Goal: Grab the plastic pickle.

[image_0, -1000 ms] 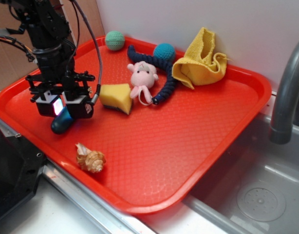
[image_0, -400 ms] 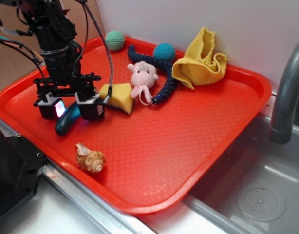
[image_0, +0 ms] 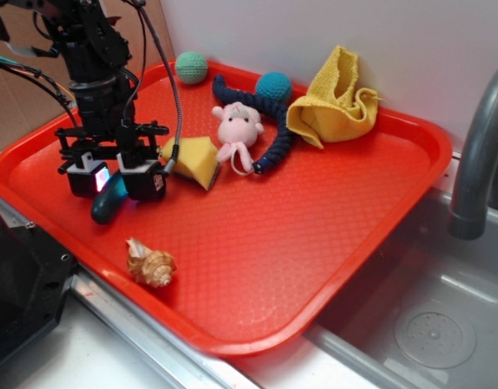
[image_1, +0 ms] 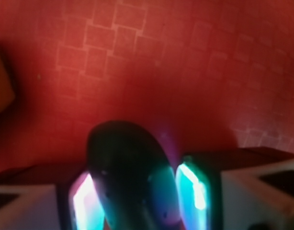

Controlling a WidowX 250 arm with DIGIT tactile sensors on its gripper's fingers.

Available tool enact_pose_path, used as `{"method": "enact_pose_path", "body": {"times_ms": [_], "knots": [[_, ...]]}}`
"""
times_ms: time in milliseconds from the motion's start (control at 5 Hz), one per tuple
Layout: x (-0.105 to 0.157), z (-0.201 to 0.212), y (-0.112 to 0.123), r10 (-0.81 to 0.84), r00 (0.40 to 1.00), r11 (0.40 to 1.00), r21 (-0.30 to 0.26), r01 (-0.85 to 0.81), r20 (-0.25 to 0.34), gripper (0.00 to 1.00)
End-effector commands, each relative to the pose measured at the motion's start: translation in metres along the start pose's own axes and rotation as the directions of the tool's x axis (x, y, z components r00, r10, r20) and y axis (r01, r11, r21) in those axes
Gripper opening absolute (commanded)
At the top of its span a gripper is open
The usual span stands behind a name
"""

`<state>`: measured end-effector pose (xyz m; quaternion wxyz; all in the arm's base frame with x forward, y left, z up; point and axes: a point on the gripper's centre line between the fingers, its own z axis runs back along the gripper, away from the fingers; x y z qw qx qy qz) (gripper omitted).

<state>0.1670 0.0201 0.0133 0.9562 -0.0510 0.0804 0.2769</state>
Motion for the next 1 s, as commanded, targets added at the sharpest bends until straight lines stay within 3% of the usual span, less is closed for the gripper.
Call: {"method": "enact_pose_path", "body": {"times_ms": [0,200,400,600,800], "knots": [[-0.005,0.055,-0.015,-0.198,0.976,0.978,0.089,0.189,0.093,0.00],[-0.010,0.106,-0.016,-0.366,0.909,0.930,0.098,0.353,0.201,0.00],[-0.024,0.155,-0.007,-0.420,0.870,0.908,0.115,0.404,0.258,0.00],[-0.034,0.204,-0.004,-0.433,0.863,0.901,0.100,0.422,0.259,0.00],[-0.040,0.234,-0.008,-0.449,0.856,0.893,0.129,0.430,0.255,0.00]]}}
